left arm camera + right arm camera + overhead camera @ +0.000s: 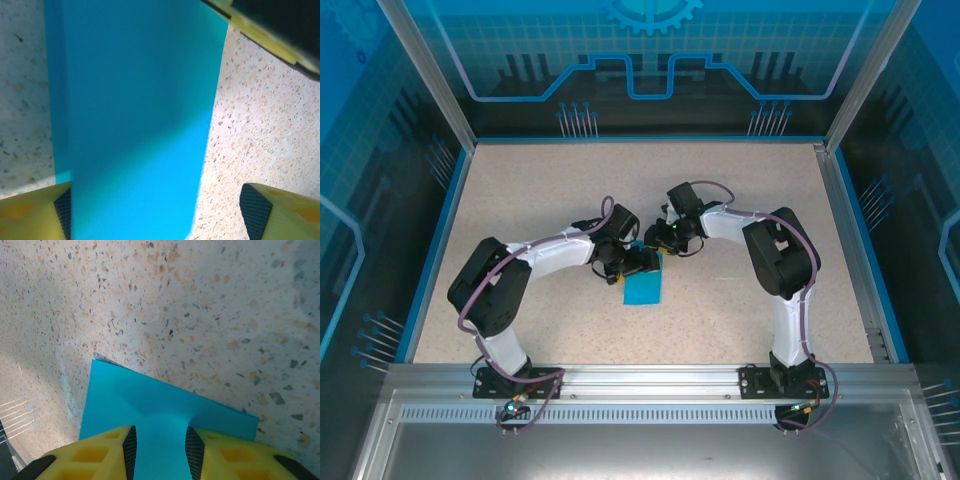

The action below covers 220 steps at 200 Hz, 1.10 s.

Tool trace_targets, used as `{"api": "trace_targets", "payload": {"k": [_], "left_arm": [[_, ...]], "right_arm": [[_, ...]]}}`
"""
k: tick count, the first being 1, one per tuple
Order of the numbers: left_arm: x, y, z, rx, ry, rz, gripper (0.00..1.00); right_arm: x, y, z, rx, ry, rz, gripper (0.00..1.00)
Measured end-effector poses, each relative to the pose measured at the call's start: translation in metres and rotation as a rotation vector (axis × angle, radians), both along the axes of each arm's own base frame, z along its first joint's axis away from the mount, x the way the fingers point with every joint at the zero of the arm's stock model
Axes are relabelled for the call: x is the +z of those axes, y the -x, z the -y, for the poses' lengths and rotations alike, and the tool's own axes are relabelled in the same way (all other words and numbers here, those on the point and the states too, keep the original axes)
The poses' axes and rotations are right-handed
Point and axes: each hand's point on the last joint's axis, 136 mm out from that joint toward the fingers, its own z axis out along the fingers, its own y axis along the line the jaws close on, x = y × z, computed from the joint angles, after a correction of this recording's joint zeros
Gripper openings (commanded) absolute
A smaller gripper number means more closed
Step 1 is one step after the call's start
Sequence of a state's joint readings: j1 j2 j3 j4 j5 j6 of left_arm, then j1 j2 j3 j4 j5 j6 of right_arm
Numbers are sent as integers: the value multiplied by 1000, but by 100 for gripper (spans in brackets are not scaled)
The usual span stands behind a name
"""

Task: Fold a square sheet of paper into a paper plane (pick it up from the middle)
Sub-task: Fold the triangle a second time at the center of the table.

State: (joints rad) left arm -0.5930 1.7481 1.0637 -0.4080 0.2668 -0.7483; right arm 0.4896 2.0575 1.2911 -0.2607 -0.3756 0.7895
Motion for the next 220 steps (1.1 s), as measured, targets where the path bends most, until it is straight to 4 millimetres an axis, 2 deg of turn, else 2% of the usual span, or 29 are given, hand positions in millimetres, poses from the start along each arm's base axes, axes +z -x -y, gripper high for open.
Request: {"api": "trace_targets", "payload": {"k": [37, 71, 98, 135, 170, 193, 220], "left_arm": [[-4, 6, 2, -32, 23, -8, 78], [-15, 32, -4, -46, 49, -76, 72], [-5, 43, -5, -53, 85, -78, 67], [17, 39, 7, -65, 165, -31, 62], [23, 34, 13, -73, 188, -12, 63], [26, 23, 20, -75, 205, 15, 65], [20, 15, 22, -68, 199, 32, 65]], "right_arm": [[0, 0, 0, 0, 0, 0, 37], [0, 0, 0, 0, 0, 0, 37], [0, 0, 0, 0, 1, -2, 37], [0, 0, 0, 0, 2, -4, 37], [1, 0, -1, 2, -1, -4, 40], [2, 0, -2, 7, -16, -5, 42], [4, 0, -3, 12, -38, -9, 45]]}}
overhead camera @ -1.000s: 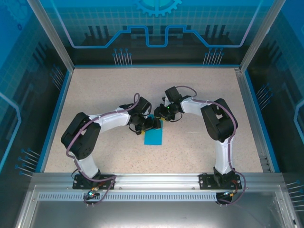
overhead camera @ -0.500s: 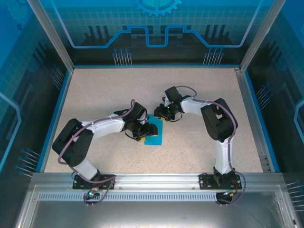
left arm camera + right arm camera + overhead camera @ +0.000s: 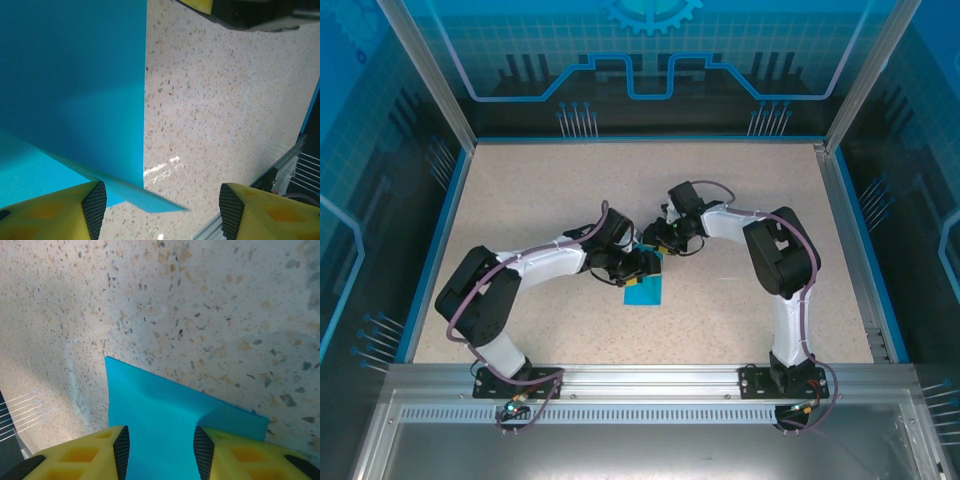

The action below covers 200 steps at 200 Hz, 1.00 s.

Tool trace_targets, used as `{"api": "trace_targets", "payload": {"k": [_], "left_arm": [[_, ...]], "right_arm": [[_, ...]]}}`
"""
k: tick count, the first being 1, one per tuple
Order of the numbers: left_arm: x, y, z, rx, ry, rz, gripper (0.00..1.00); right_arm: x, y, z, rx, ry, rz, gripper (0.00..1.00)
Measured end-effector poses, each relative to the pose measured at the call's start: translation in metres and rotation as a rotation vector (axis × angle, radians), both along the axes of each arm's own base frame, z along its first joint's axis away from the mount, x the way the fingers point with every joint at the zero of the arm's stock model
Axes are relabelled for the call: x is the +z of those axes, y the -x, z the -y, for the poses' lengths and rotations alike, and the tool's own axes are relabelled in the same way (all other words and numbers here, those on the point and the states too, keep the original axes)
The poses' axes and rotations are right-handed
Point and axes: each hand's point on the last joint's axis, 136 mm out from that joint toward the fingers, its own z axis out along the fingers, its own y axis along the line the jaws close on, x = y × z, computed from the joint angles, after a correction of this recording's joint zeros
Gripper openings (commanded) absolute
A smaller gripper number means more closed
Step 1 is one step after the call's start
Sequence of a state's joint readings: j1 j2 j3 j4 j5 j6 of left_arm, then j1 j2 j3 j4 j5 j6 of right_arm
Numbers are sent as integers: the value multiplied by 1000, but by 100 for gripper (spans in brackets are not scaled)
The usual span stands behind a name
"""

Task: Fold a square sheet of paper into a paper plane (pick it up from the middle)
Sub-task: Fold the triangle a second time at the center of the table.

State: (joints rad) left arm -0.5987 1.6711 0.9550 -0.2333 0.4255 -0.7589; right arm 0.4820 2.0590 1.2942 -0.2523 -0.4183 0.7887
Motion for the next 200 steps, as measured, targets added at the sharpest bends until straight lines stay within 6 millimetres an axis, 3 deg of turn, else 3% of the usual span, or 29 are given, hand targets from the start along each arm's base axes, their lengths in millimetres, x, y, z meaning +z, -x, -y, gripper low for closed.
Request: {"api": "trace_targets", "payload": {"k": [28, 53, 117, 155, 200], "left_arm": [[-7, -4, -2, 14, -24, 5, 65], [-8, -7, -3, 23, -32, 20, 65], [-14, -12, -2, 30, -36, 30, 53], [-18, -13, -1, 29, -39, 28, 44], [-22, -14, -3, 34, -53, 25, 36]], "right_arm": [[4, 1, 3, 2, -29, 1, 46], [9, 5, 20, -27, -31, -6, 49], [52, 41, 50, -29, -25, 107, 56], [42, 68, 65, -15, 16, 113, 52], [28, 92, 55, 55, 15, 93, 40]]}}
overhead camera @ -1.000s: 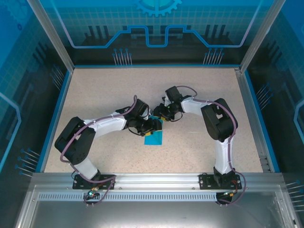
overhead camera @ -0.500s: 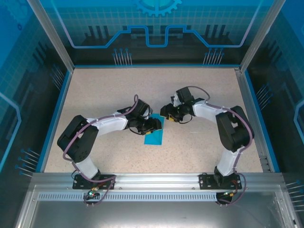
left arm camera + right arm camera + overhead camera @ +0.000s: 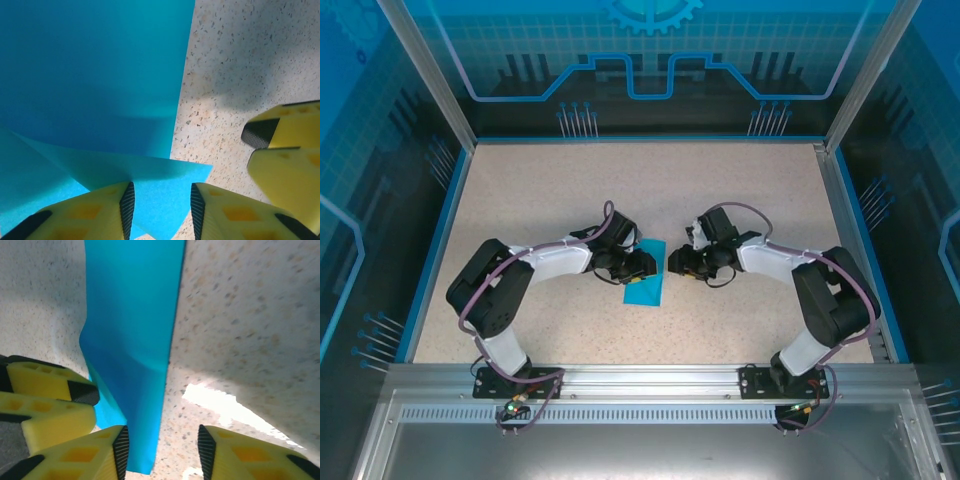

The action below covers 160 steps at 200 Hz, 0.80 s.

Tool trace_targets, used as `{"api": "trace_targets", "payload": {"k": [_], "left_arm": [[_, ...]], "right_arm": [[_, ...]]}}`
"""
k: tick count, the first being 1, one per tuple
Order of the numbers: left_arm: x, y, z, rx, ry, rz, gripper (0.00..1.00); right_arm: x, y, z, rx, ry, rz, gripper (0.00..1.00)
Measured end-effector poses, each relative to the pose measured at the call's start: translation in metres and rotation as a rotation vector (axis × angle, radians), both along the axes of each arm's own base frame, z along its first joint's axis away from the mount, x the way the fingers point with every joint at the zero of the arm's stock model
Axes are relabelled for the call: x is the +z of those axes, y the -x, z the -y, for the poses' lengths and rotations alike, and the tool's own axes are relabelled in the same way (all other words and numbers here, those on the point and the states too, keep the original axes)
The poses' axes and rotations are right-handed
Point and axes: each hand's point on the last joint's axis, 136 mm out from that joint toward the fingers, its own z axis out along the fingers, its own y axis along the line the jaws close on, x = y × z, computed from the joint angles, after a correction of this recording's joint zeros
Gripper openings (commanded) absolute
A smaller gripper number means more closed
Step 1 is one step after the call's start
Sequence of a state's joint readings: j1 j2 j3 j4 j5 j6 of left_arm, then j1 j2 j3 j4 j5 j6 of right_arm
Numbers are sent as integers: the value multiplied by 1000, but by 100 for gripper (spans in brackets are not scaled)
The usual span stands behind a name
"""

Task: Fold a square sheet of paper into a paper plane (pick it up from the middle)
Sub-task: Fold the triangle a second time at the center of the table.

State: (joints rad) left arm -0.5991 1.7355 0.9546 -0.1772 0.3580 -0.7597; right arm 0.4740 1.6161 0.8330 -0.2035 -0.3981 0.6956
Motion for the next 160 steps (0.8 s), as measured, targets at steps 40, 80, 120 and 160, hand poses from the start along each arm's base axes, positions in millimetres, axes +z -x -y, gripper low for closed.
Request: {"api": "trace_targets", "payload": {"k": [40, 80, 120, 160], "left_arm": [[-1, -1, -1, 4, -6, 3, 33], [-1, -1, -1, 7, -10, 6, 32], [-1, -1, -2, 7, -11, 5, 30], [-1, -1, -2, 7, -13, 3, 29]], "right_arm": [[1, 3, -16, 48, -33, 18, 37], [-11, 7, -21, 66, -27, -10, 30], [-15, 9, -27, 84, -46, -33, 27], [-12, 6, -30, 85, -65, -28, 16]]}}
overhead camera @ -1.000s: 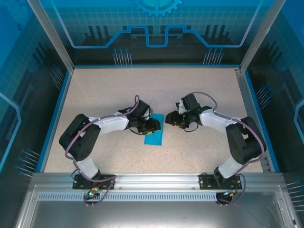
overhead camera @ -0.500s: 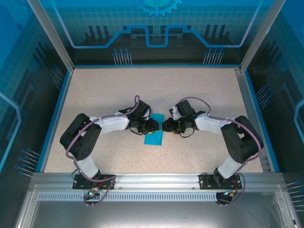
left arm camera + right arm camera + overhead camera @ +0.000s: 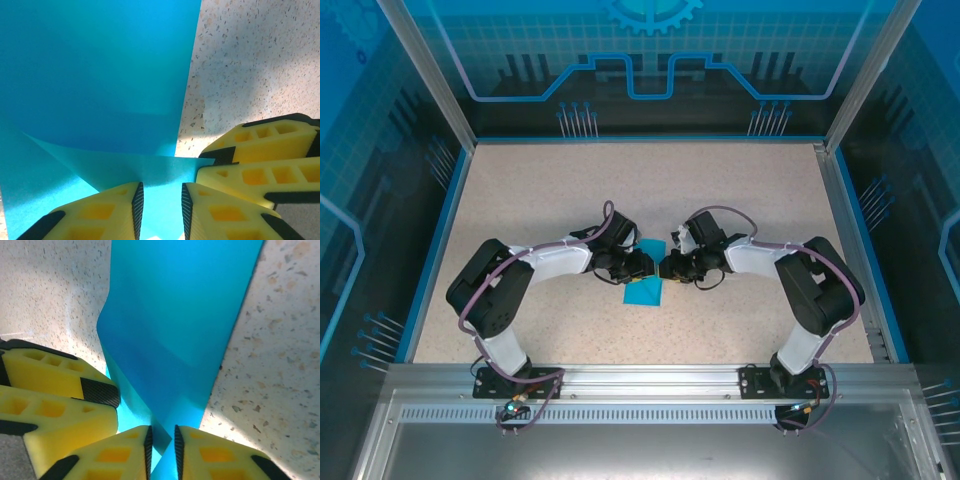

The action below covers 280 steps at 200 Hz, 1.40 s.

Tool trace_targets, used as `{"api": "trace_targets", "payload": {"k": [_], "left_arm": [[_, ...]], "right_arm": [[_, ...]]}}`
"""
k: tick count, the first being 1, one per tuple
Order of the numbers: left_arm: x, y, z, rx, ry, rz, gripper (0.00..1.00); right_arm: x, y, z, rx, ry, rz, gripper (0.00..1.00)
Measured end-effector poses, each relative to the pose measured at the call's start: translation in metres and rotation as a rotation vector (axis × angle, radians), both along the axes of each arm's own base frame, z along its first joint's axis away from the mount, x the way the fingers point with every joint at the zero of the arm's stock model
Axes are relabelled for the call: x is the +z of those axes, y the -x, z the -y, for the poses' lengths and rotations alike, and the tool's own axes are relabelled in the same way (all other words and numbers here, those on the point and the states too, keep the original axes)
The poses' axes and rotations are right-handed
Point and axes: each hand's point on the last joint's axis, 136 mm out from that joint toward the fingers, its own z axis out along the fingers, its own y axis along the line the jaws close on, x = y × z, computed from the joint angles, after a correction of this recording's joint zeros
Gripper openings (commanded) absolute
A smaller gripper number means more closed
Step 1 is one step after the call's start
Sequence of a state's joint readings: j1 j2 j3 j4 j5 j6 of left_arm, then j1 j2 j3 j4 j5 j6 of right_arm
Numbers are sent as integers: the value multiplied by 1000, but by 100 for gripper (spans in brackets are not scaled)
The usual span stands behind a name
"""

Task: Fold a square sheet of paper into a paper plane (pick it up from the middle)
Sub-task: Fold the triangle a second time at the center of the table.

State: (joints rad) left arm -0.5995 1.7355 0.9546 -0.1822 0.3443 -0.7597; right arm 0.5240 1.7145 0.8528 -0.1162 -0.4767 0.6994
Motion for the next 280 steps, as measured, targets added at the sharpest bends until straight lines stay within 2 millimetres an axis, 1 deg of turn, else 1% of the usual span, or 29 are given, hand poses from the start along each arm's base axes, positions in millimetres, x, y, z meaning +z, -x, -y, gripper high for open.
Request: {"api": "trace_targets", "payload": {"k": [16, 45, 63, 88, 132, 170, 239, 280], "left_arm": [[0, 0, 0, 0, 0, 0, 29], [1, 1, 1, -6, 10, -6, 30], [5, 3, 4, -15, 26, -9, 30], [12, 4, 6, -23, 47, -2, 28], [15, 4, 8, -31, 61, -5, 27], [15, 4, 11, -38, 70, -9, 26], [15, 5, 13, -44, 77, -15, 24], [13, 7, 14, -49, 76, -17, 22]], "right_arm": [[0, -1, 0, -2, -2, 2, 12], [-4, -1, 1, -4, 13, -1, 11], [-7, -6, 1, -8, 27, 1, 10], [-5, -12, -2, -3, 29, 19, 10], [-5, -16, -2, 4, 38, 35, 10], [-8, -14, -1, 9, 47, 24, 11], [-9, -10, -4, 24, 39, 12, 11], [-17, -2, -5, 36, 60, -18, 11]]}}
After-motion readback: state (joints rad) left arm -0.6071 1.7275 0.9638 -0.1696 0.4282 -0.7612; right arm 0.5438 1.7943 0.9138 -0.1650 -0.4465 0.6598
